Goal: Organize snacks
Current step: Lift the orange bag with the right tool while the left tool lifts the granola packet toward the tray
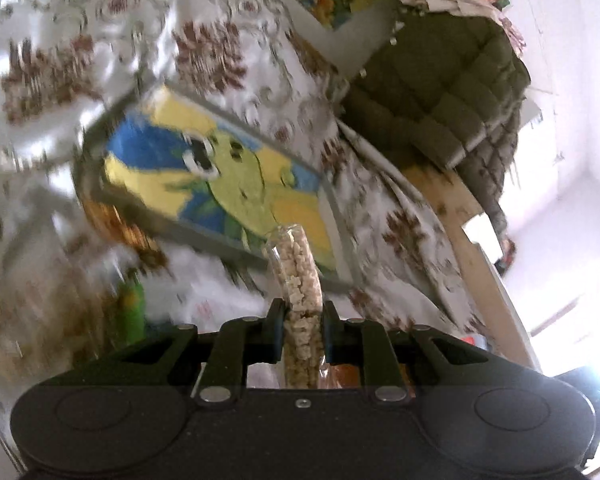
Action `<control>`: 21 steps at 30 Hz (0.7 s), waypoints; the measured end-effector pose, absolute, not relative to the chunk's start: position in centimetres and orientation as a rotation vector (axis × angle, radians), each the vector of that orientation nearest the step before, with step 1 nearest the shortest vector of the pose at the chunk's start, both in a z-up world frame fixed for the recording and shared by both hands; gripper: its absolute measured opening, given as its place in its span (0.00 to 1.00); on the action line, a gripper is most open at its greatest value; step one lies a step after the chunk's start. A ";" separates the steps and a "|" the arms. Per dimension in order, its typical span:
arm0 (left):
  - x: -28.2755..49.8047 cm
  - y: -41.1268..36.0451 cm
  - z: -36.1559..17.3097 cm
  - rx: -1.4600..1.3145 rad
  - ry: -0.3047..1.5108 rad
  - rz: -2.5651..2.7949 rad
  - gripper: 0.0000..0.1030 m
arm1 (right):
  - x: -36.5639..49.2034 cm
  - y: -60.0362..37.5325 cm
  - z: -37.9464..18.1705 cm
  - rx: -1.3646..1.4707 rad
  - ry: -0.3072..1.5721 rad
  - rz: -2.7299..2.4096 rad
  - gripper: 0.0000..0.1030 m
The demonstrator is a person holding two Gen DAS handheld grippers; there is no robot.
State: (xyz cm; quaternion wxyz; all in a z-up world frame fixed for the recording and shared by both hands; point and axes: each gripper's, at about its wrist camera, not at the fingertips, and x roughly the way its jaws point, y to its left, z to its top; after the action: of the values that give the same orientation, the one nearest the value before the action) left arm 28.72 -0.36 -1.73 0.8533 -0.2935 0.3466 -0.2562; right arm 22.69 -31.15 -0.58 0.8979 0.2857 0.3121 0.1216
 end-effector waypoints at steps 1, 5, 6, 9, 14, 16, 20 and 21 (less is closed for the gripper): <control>29.3 -0.3 -1.4 -0.587 0.712 -0.524 0.19 | 23.0 -30.9 -0.5 0.582 0.638 0.260 0.39; 32.3 0.2 -0.7 -0.524 0.653 -0.478 0.19 | 25.3 -30.2 0.2 0.590 0.607 0.306 0.39; 33.1 0.6 -1.0 -0.550 0.645 -0.469 0.19 | 26.0 -30.0 0.3 0.598 0.596 0.317 0.39; 35.3 1.8 -2.0 -0.640 0.625 -0.446 0.19 | 28.5 -29.0 0.2 0.610 0.551 0.345 0.39; 37.8 2.9 -3.1 -0.675 0.566 -0.419 0.19 | 33.2 -27.6 -0.7 0.658 0.542 0.368 0.39; 38.5 3.5 -3.9 -0.711 0.554 -0.407 0.19 | 35.2 -27.3 -1.6 0.716 0.571 0.350 0.39; 39.9 4.2 -5.3 -0.742 0.558 -0.367 0.19 | 38.2 -26.2 -3.8 0.750 0.606 0.309 0.39; 40.3 4.3 -5.5 -0.748 0.557 -0.358 0.19 | 38.7 -26.0 -4.2 0.756 0.612 0.301 0.39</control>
State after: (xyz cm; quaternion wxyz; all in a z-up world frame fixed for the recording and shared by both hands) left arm 40.32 4.34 -5.53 0.8778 -0.3586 0.2673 -0.1717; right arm 38.65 -25.99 -4.21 0.8731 0.3620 0.2931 0.1442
